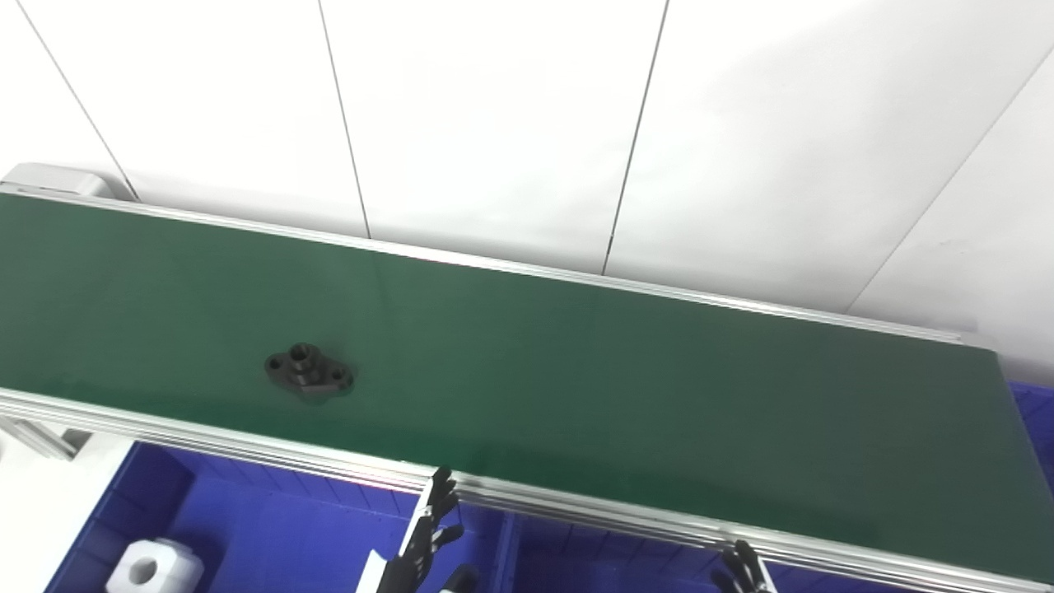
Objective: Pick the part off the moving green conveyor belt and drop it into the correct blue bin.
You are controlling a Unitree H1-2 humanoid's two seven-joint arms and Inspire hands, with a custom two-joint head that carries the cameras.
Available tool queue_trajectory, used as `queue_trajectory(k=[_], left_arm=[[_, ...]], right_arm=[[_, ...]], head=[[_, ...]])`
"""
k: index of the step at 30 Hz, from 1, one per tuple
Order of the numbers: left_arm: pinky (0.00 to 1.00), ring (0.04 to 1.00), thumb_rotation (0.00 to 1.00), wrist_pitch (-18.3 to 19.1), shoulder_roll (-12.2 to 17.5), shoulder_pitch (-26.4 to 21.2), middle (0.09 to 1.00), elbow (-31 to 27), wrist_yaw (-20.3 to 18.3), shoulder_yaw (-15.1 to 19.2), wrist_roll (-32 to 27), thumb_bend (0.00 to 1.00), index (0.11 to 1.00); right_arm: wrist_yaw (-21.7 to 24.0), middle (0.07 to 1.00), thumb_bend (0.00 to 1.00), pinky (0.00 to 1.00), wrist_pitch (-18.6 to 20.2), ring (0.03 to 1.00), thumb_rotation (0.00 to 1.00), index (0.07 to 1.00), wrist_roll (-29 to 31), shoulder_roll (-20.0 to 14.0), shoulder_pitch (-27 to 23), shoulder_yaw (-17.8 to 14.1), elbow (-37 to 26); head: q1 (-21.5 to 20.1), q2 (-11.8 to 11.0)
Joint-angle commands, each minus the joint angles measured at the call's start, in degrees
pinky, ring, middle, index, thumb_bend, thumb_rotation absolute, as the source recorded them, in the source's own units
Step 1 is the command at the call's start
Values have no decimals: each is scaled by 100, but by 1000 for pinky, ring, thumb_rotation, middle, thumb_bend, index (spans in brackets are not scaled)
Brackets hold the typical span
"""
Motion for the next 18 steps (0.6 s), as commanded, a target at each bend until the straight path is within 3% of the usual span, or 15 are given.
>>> queue_trajectory(k=[1, 11, 18], left_arm=[[809, 946, 884, -220, -56, 13, 976, -46, 107, -48, 32, 512, 1000], [758, 921, 851, -159, -117, 11, 965, -72, 179, -69, 145, 538, 1000], [775, 923, 825, -139, -87, 44, 971, -174, 138, -78, 77, 498, 1000]], right_arm=[[64, 966, 956, 972, -227, 942, 1000, 985, 63, -31, 22, -41, -124], [159, 974, 966, 1000, -148, 949, 1000, 999, 130, -60, 13, -81, -155], [149, 972, 965, 982, -155, 946, 1000, 997, 62, -45, 35, -86, -283]], head=[[28, 6], [122, 104], [-59, 339]])
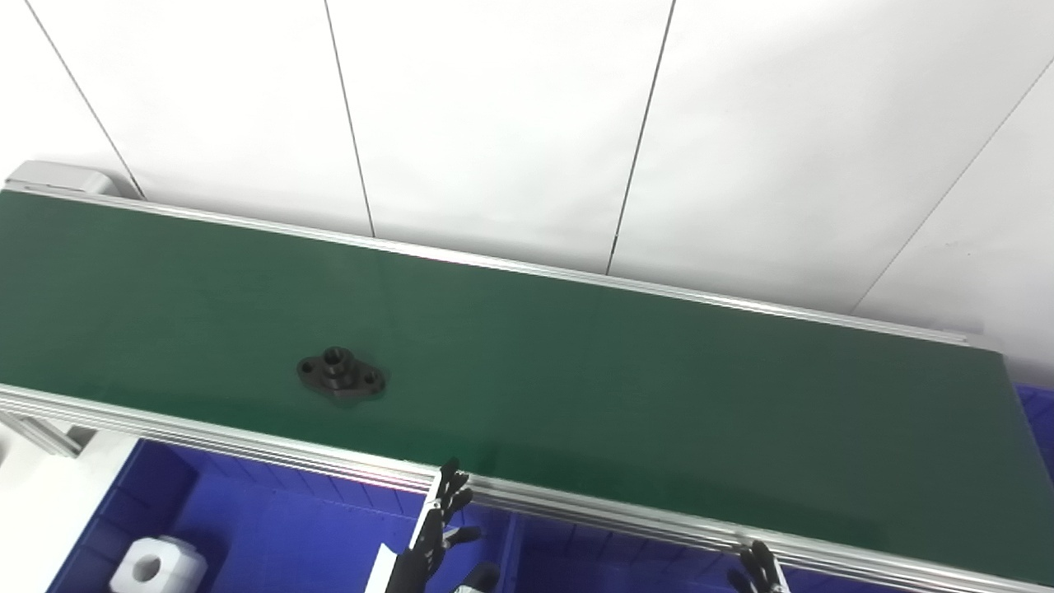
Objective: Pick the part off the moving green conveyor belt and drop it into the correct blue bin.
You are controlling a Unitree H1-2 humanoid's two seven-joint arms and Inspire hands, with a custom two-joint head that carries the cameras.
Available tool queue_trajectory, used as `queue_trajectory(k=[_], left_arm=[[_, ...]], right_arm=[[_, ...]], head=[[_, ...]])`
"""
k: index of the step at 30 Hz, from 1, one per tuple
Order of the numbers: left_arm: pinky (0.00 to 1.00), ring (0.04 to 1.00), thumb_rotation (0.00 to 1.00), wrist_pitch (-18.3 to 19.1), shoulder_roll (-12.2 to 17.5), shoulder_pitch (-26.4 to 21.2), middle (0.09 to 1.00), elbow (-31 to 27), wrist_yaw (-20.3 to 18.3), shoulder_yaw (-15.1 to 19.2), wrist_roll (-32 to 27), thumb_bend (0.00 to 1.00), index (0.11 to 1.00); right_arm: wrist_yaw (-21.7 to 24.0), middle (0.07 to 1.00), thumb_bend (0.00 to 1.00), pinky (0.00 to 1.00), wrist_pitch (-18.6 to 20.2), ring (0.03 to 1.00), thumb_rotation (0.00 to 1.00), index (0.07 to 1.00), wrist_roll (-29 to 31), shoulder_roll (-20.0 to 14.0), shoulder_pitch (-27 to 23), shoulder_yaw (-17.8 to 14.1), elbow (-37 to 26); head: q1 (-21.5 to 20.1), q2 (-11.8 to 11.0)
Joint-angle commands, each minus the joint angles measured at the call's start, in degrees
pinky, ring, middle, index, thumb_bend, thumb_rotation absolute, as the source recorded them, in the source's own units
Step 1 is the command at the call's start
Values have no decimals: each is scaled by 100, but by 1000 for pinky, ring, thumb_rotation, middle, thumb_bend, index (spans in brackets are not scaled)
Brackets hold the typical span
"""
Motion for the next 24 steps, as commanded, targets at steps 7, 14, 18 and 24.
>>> queue_trajectory(k=[7, 14, 18, 24], left_arm=[[835, 946, 857, -100, -12, 49, 974, -271, 41, 3, -19, 497, 1000], [874, 954, 884, -58, 57, 46, 985, -304, -48, 16, -222, 518, 1000], [908, 963, 915, -60, 81, 46, 997, -316, -54, 34, -246, 541, 1000], [905, 965, 920, -70, 93, 24, 998, -335, -50, 70, -285, 538, 1000]], right_arm=[[70, 989, 857, 986, -190, 954, 833, 1000, -175, -64, 59, 55, -586], [-74, 978, 845, 949, -192, 959, 706, 992, -338, 26, -21, 22, -1338], [-116, 969, 830, 935, 45, 950, 675, 986, -496, 71, -258, 9, -1665], [-237, 982, 791, 951, 155, 942, 610, 986, -1341, 206, -843, 86, -1791]], head=[[-168, 147], [-278, 185], [-206, 200], [-283, 231]])
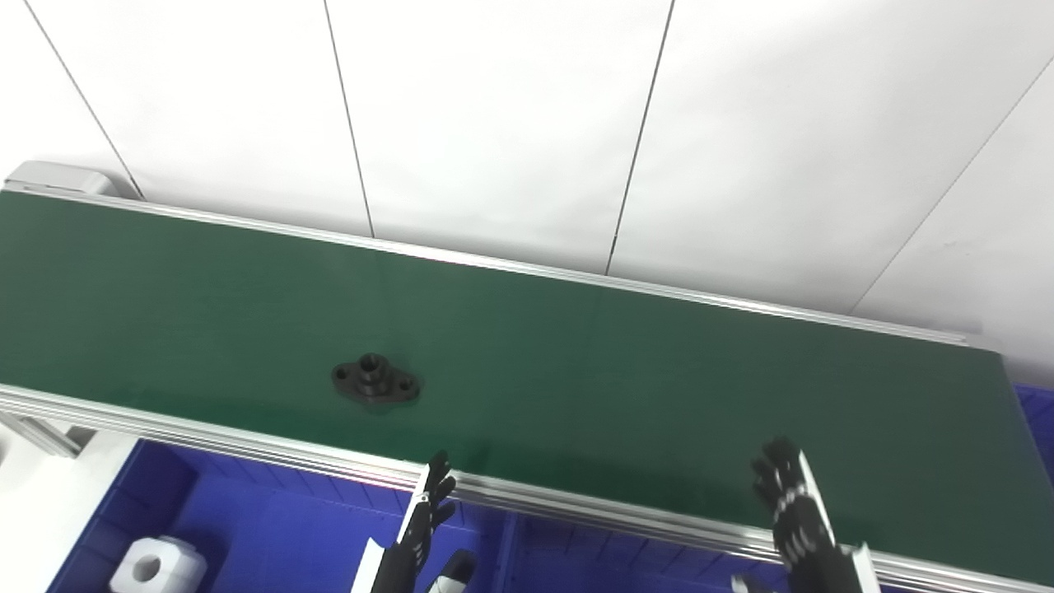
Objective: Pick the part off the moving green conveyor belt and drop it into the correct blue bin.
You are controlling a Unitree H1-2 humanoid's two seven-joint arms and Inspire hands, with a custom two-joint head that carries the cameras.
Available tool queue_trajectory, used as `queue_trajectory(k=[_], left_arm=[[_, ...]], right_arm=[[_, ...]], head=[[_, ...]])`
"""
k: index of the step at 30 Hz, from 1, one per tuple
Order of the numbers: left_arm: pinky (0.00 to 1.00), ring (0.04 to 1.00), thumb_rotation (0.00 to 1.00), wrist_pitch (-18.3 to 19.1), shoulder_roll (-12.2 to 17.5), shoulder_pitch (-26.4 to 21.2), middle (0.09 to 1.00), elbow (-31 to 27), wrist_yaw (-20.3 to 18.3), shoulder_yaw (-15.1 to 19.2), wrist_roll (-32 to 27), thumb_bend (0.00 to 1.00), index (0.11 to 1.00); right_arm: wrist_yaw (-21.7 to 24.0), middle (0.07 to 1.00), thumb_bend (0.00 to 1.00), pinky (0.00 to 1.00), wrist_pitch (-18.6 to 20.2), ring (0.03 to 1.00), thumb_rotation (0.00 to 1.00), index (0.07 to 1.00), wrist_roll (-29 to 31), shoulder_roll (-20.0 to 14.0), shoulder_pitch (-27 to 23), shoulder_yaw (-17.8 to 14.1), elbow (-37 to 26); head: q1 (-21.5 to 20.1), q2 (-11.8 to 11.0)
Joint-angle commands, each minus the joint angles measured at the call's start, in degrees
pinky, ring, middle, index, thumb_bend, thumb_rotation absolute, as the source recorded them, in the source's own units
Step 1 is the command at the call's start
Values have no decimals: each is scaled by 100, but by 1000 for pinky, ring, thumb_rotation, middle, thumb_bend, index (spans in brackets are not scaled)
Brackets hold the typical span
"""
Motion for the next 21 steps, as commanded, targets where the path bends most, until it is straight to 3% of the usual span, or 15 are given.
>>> queue_trajectory(k=[1, 11, 17, 21], left_arm=[[906, 967, 919, -101, 18, 15, 993, -170, -10, 11, -79, 548, 1000], [941, 980, 924, -70, 54, -34, 986, -194, -13, 37, -39, 510, 1000], [891, 950, 936, -35, 68, 14, 983, -263, 17, 58, 0, 503, 1000], [883, 948, 930, 20, 56, 26, 989, -302, 34, 88, 36, 511, 1000]], right_arm=[[-87, 993, 767, 941, 50, 945, 597, 988, -451, 108, -255, 56, -237], [33, 965, 798, 855, 994, 914, 617, 963, -1899, 343, -1320, 375, -311], [146, 913, 843, 737, 1677, 867, 528, 922, -2973, 572, -2042, 878, -59], [184, 901, 847, 709, 2044, 848, 470, 913, -3634, 722, -2385, 1209, 142]], head=[[7, -6], [-6, 43], [8, 65], [10, 100]])
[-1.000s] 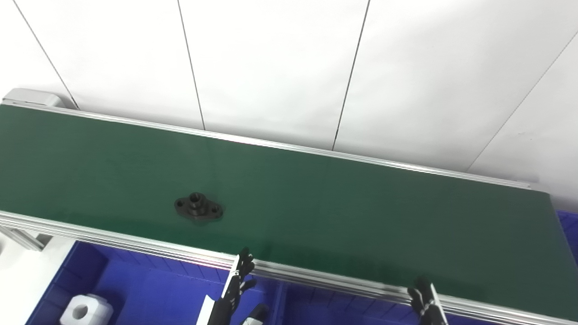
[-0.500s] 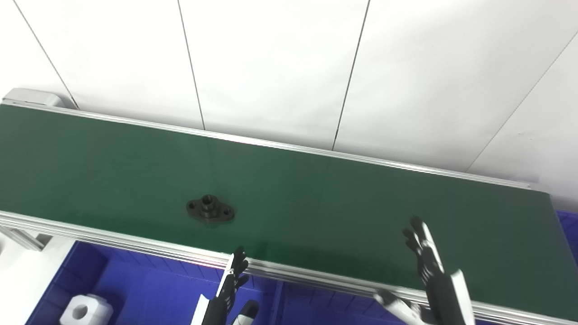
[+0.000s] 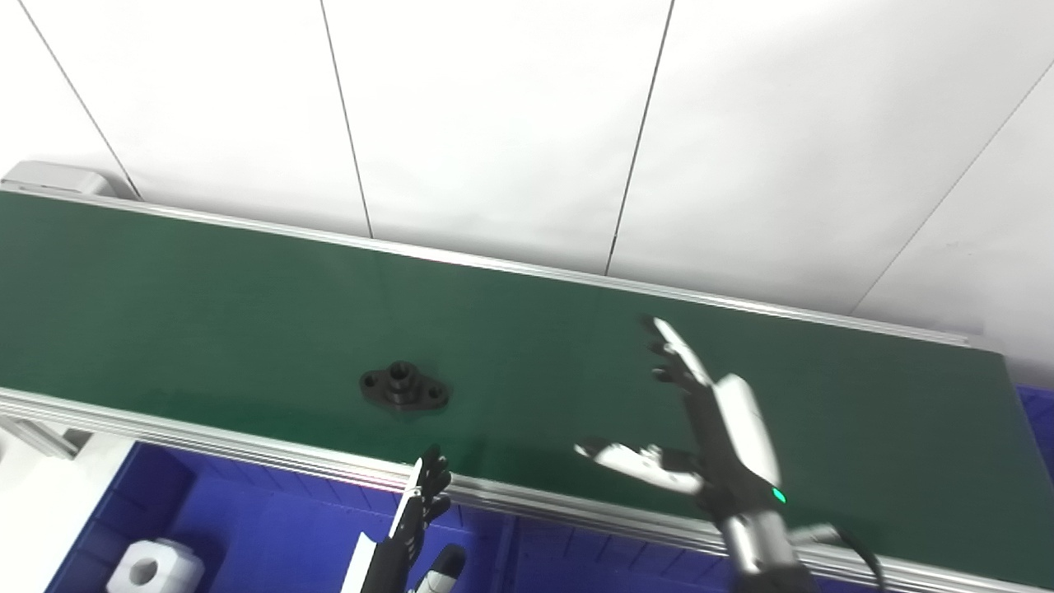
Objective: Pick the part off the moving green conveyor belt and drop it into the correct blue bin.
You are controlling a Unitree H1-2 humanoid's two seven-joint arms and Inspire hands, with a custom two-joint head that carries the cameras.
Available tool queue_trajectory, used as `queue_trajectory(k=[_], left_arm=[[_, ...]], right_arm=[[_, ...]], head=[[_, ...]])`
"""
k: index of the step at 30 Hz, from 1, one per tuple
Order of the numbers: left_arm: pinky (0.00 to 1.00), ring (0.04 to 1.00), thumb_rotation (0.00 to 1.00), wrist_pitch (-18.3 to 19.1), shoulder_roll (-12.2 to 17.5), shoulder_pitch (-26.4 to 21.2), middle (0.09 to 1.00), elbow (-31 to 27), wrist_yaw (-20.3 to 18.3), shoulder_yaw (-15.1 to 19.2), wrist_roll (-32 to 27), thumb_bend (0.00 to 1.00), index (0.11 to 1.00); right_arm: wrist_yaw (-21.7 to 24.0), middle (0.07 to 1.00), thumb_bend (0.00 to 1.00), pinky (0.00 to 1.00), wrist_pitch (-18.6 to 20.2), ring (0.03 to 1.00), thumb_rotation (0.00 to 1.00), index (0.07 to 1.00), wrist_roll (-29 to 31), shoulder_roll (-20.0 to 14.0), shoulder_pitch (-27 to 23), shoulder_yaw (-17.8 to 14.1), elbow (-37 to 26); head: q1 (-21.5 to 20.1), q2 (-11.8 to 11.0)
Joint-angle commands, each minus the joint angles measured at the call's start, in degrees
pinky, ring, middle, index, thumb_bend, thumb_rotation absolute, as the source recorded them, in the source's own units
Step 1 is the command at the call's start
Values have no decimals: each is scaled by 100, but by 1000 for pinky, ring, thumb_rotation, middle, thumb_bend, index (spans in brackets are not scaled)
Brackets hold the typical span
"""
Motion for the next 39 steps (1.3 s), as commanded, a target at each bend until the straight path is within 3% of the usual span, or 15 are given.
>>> queue_trajectory(k=[1, 4, 13, 28, 39], left_arm=[[881, 945, 931, -15, -42, 57, 987, -237, 48, 34, 98, 512, 1000], [880, 939, 933, 6, -72, 74, 984, -268, 64, 37, 99, 527, 1000], [920, 945, 946, 14, -151, 120, 984, -338, 79, -19, 211, 503, 1000], [869, 941, 965, -1, -281, 318, 975, -551, 122, -96, 282, 499, 1000], [843, 935, 949, 31, -307, 348, 970, -609, 89, -149, 171, 514, 1000]], right_arm=[[47, 903, 849, 704, 300, 844, 466, 916, -431, 123, -252, 160, -13], [109, 906, 852, 714, 555, 847, 451, 918, -796, 246, -512, 385, 210], [67, 864, 854, 714, 807, 816, 445, 893, -1428, 357, -1150, 893, 873], [-93, 803, 863, 560, 826, 701, 418, 860, -1777, 363, -1669, 1310, 1991], [-239, 766, 838, 548, 732, 661, 410, 826, -1999, 248, -1787, 1567, 2527]], head=[[-2, 11], [-9, 26], [45, 72], [142, 193], [200, 249]])
